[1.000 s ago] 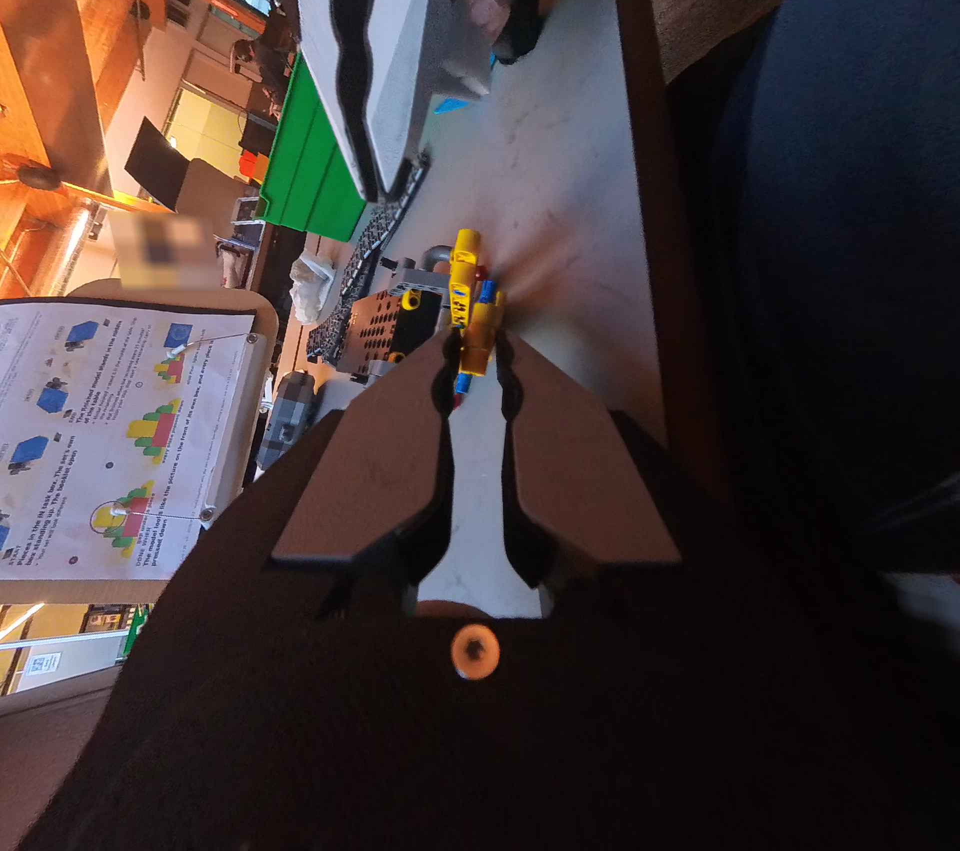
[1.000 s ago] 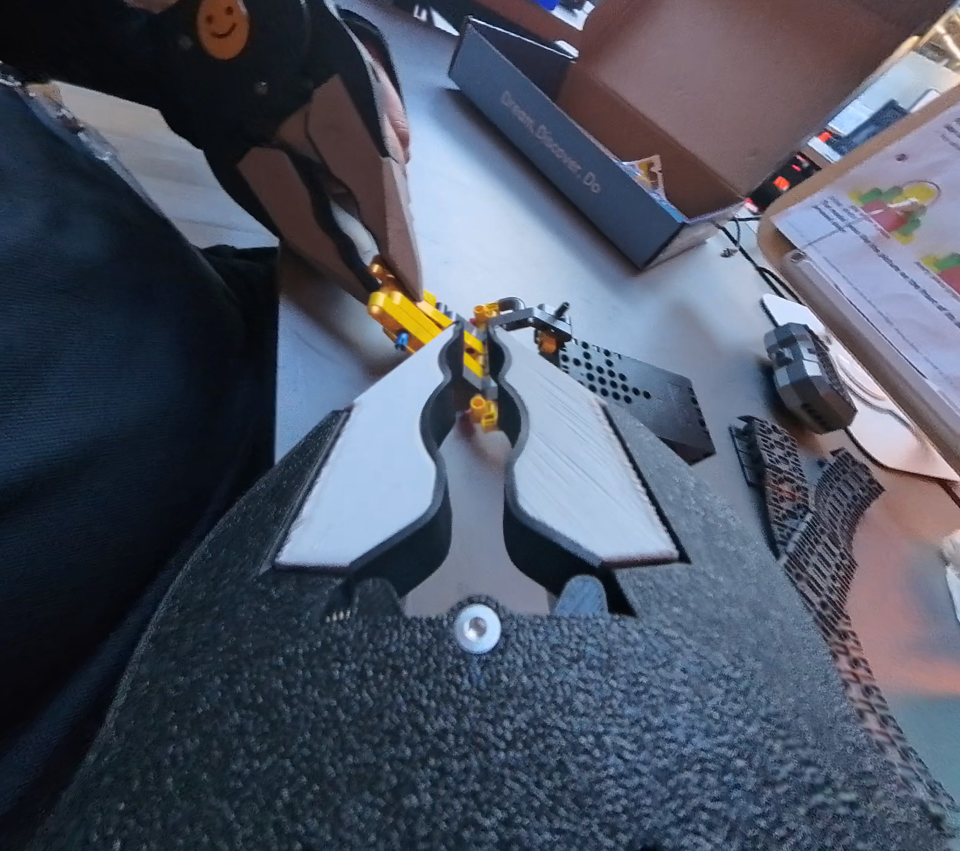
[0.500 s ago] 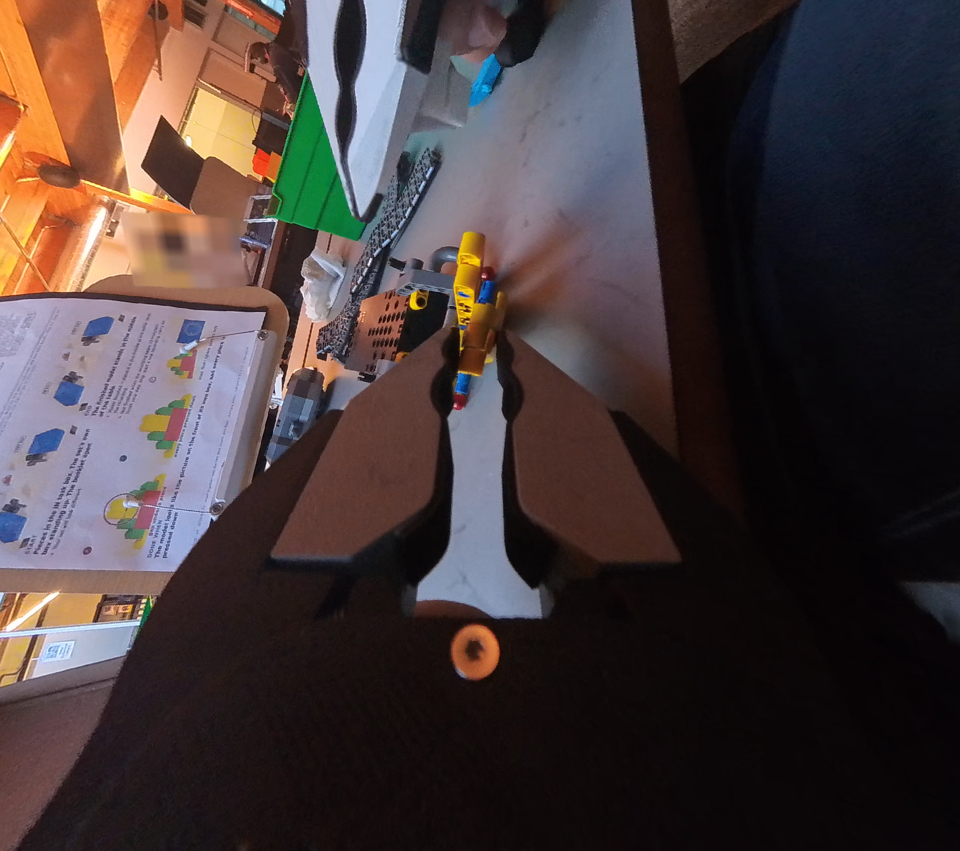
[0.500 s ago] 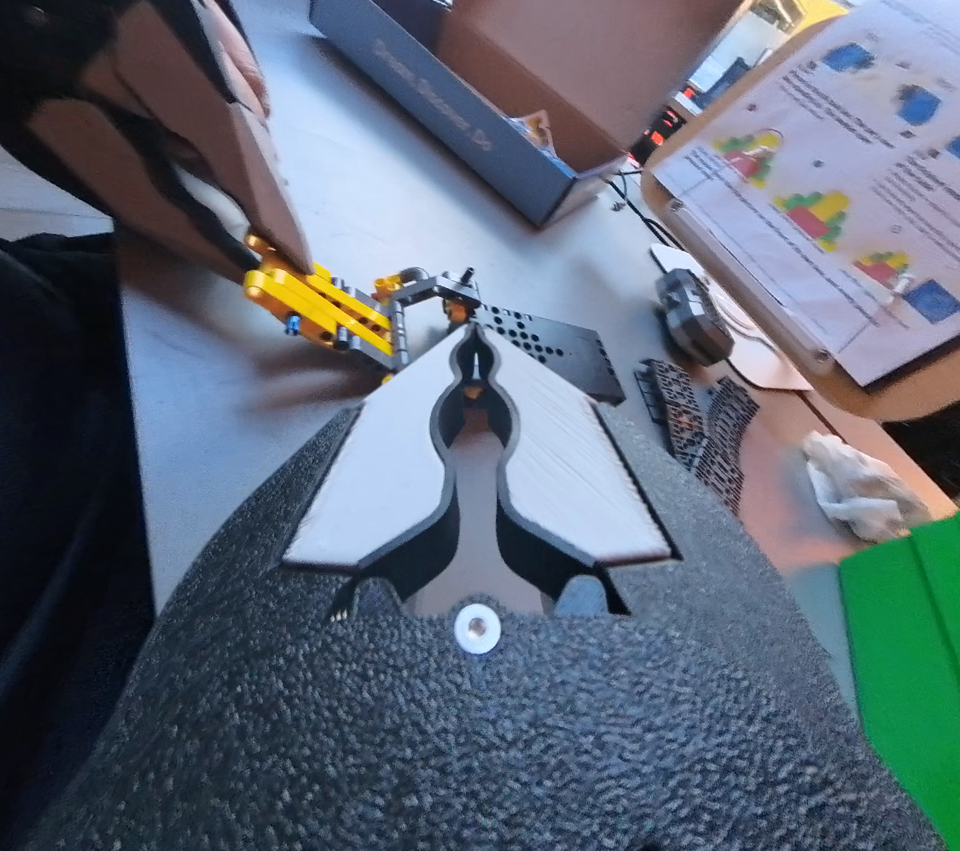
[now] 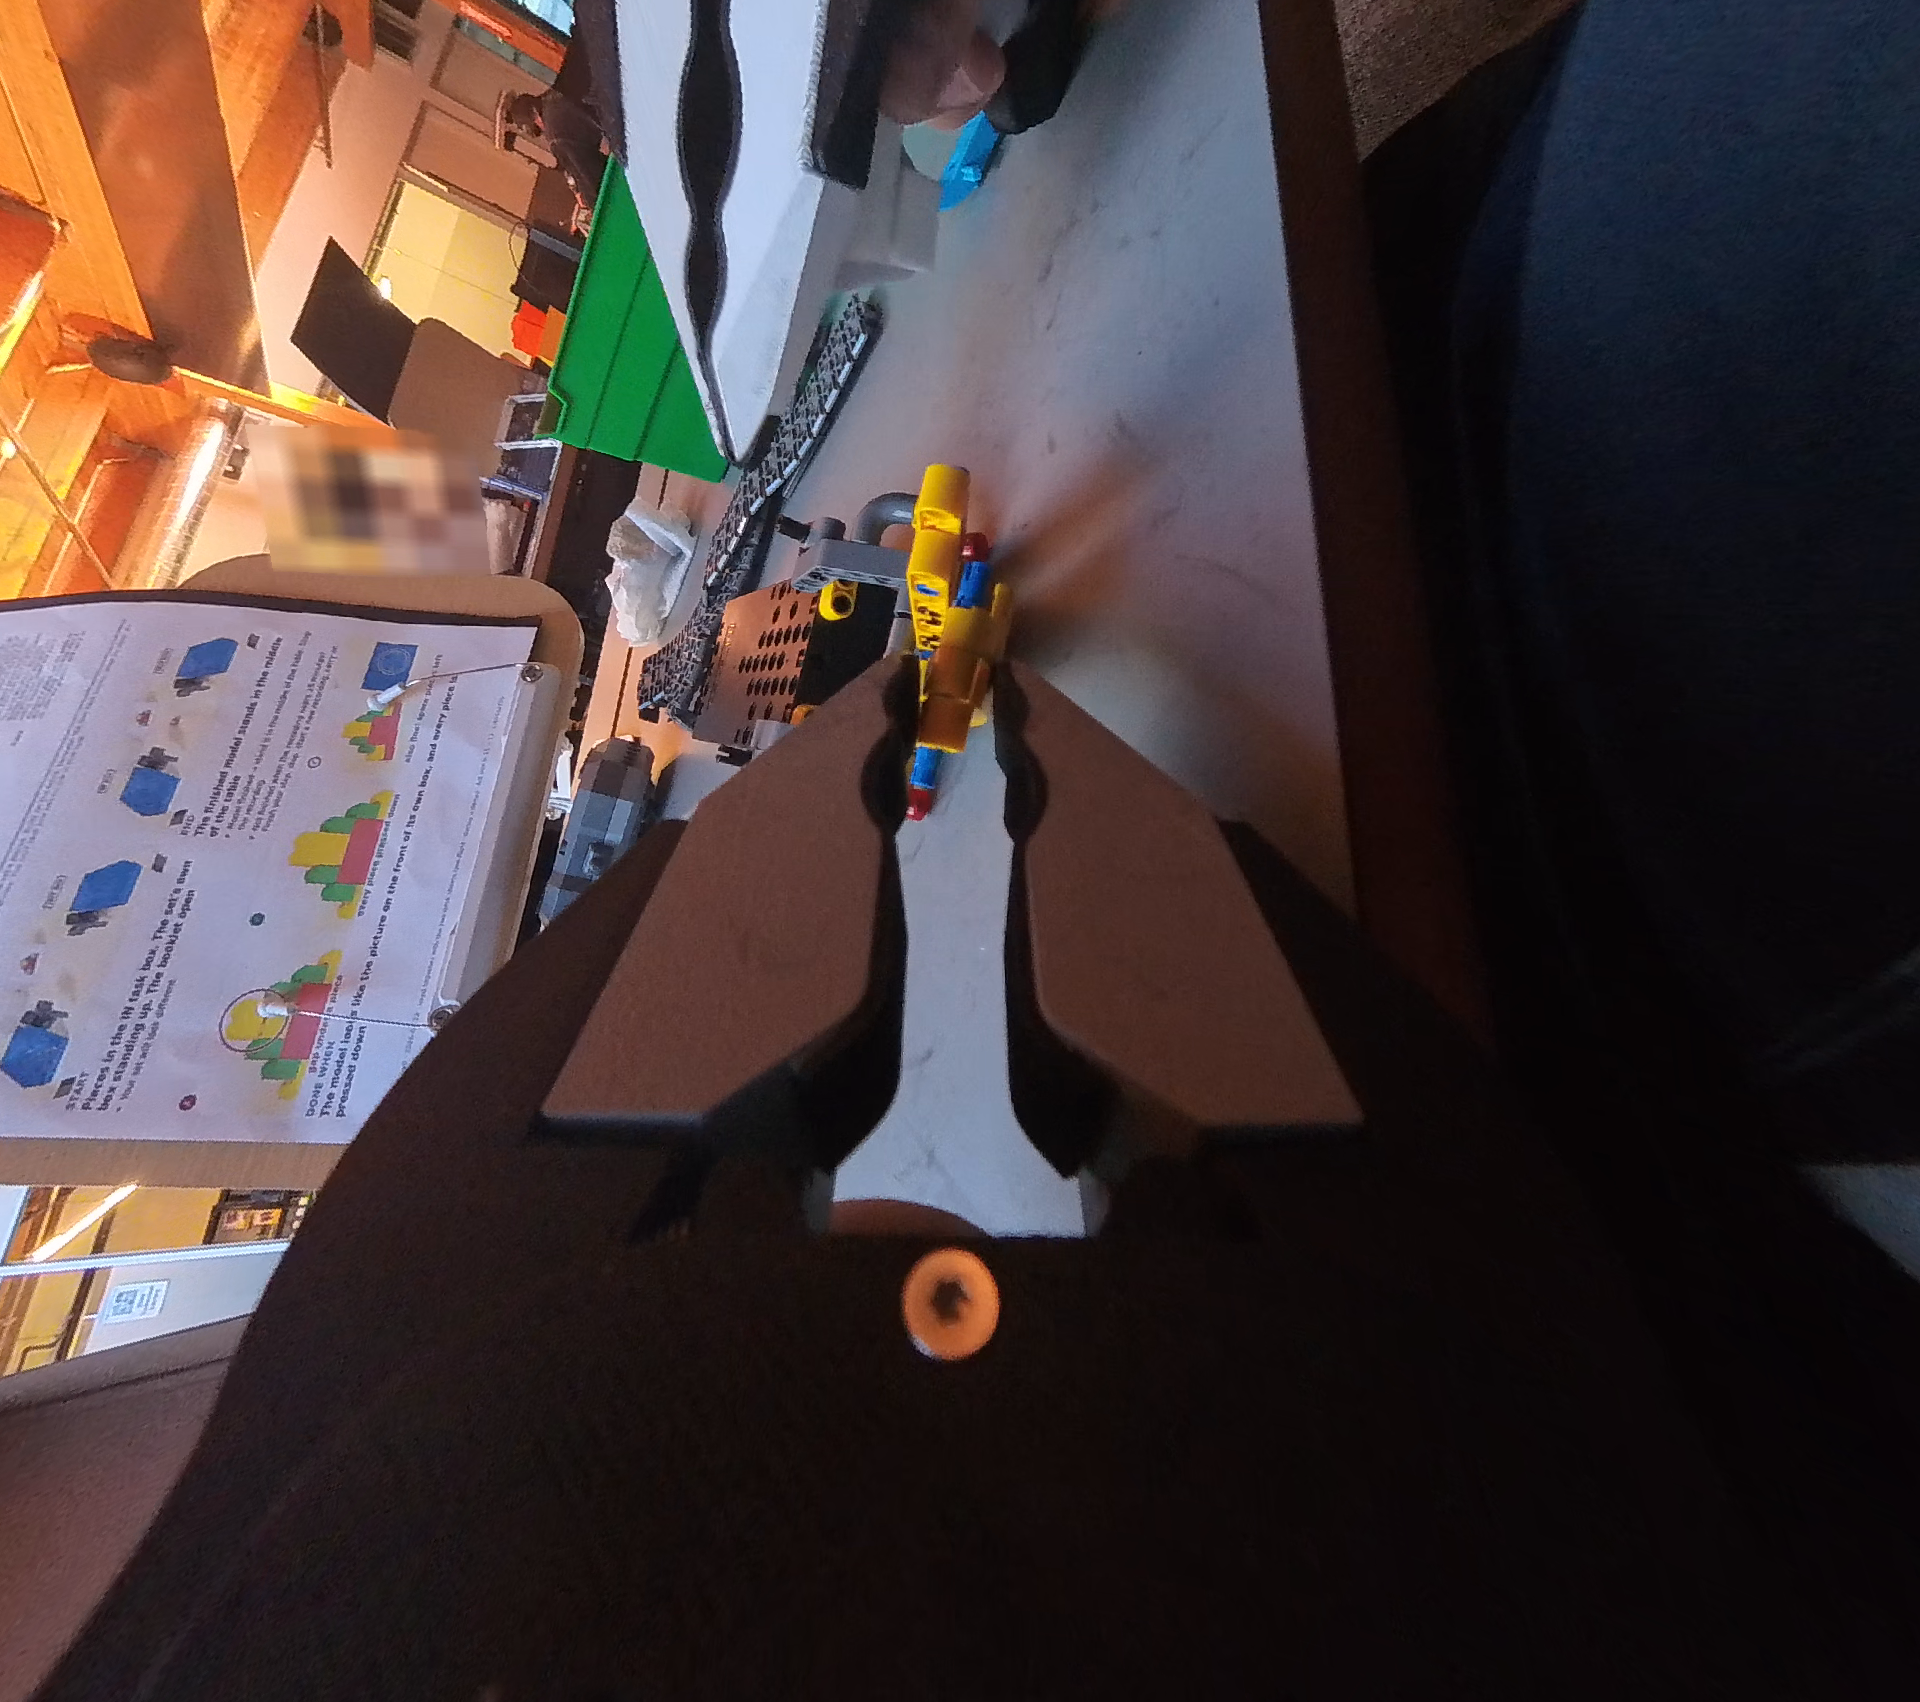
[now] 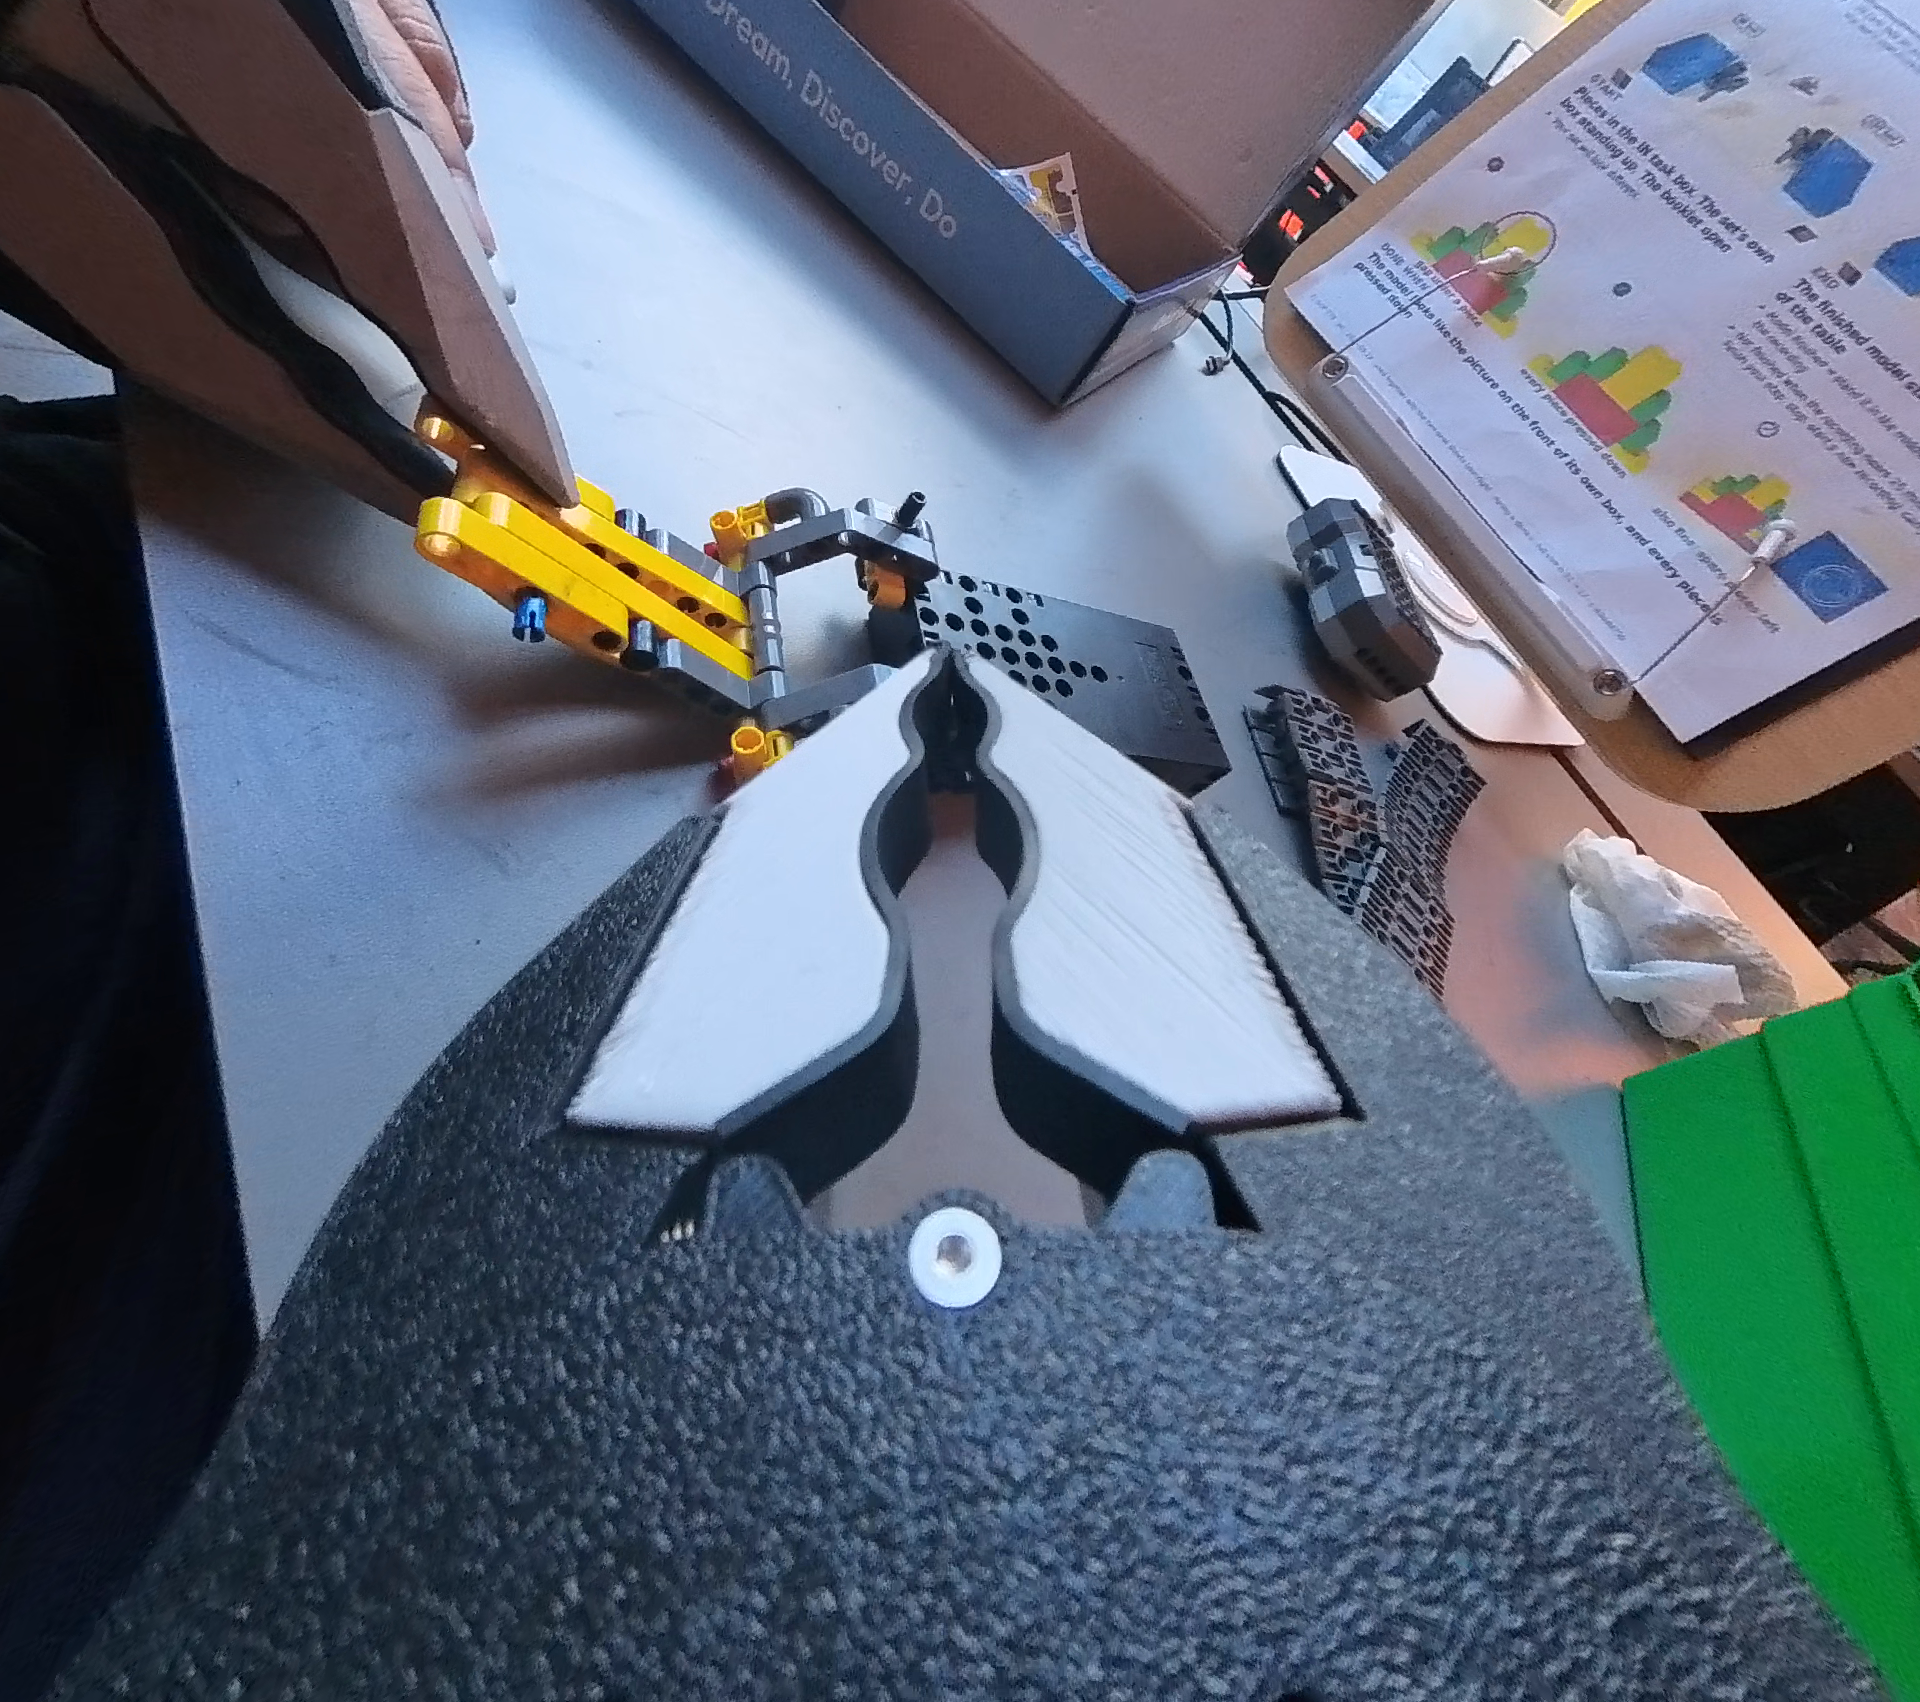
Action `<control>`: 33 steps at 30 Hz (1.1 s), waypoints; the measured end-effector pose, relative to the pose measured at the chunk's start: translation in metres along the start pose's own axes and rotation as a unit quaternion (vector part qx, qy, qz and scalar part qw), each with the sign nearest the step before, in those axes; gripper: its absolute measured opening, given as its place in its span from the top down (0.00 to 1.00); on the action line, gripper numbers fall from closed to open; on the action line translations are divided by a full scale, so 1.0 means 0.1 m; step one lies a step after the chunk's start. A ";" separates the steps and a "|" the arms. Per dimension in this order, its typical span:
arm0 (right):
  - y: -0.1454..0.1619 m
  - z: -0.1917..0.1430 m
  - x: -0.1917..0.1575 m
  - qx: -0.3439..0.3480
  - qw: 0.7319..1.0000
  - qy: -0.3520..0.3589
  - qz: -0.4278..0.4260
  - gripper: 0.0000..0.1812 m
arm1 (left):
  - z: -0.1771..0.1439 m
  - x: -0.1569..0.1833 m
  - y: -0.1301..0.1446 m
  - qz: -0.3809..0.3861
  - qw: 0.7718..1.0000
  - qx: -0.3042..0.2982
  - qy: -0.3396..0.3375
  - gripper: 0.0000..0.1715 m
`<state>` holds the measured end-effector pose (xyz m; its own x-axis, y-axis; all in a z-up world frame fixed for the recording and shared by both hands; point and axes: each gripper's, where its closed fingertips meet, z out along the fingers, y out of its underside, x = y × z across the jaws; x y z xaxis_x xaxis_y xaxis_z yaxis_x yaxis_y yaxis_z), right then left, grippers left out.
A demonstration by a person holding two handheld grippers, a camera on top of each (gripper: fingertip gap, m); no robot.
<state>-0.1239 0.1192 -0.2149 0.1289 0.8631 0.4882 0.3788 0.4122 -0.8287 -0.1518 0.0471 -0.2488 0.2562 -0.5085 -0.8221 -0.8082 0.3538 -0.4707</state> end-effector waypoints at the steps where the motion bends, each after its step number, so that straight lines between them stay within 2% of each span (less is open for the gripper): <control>1: 0.00 0.00 0.01 -0.002 1.000 0.003 0.001 1.00 | 0.00 0.00 0.00 -0.001 1.000 0.001 0.000 0.93; 5: 0.05 0.03 0.08 -0.017 0.999 0.001 0.038 1.00 | -0.07 -0.06 -0.07 -0.042 0.999 0.034 0.010 0.91; 9: 0.18 0.10 0.15 -0.056 0.991 -0.027 0.116 0.98 | -0.21 -0.03 -0.07 -0.150 0.982 0.048 0.100 0.77; 11: 0.21 0.12 0.14 -0.066 0.987 -0.047 0.141 0.97 | -0.21 -0.25 0.01 -0.213 0.974 0.045 0.066 0.75; 12: 0.21 0.12 0.12 -0.070 0.984 -0.059 0.150 0.97 | -0.19 -0.37 0.05 -0.255 0.965 0.044 0.046 0.70; 14: 0.24 0.14 0.11 -0.078 0.981 -0.069 0.163 0.96 | -0.14 -0.55 0.14 -0.345 0.938 0.025 0.037 0.71; 16: 0.25 0.15 0.10 -0.085 0.978 -0.077 0.172 0.96 | -0.08 -0.65 0.19 -0.387 0.921 0.000 0.047 0.70; 19: 0.29 0.17 0.10 -0.096 0.973 -0.088 0.190 0.96 | -0.01 -0.83 0.13 -0.393 0.919 -0.008 0.034 0.70; 23: 0.31 0.21 0.12 -0.101 0.961 -0.114 0.231 0.92 | 0.04 -0.92 -0.10 -0.411 0.910 0.002 0.054 0.69; 25: 0.28 0.22 0.08 -0.095 0.956 -0.139 0.242 0.94 | 0.08 -0.93 -0.13 -0.406 0.913 -0.010 0.049 0.69; 27: 0.18 0.22 -0.04 -0.077 0.955 -0.173 0.230 1.00 | 0.16 -0.87 -0.05 -0.390 0.918 -0.044 0.050 0.70; 30: -0.01 0.24 -0.32 -0.060 0.949 -0.233 0.203 1.00 | 0.27 -0.71 0.14 -0.380 0.917 -0.094 0.070 0.71; 31: -0.02 0.25 -0.35 -0.061 0.953 -0.229 0.190 0.98 | 0.29 -0.67 0.19 -0.383 0.915 -0.102 0.076 0.72; 33: 0.01 0.26 -0.21 -0.059 0.964 -0.181 0.185 1.00 | 0.29 -0.64 0.25 -0.381 0.914 -0.113 0.079 0.72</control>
<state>-0.1505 0.1089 -0.2334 -0.0451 0.9988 0.0197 0.4723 0.0387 -0.8806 -0.1731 0.1112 -0.2175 0.7252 -0.6533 -0.2176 -0.5200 -0.3124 -0.7950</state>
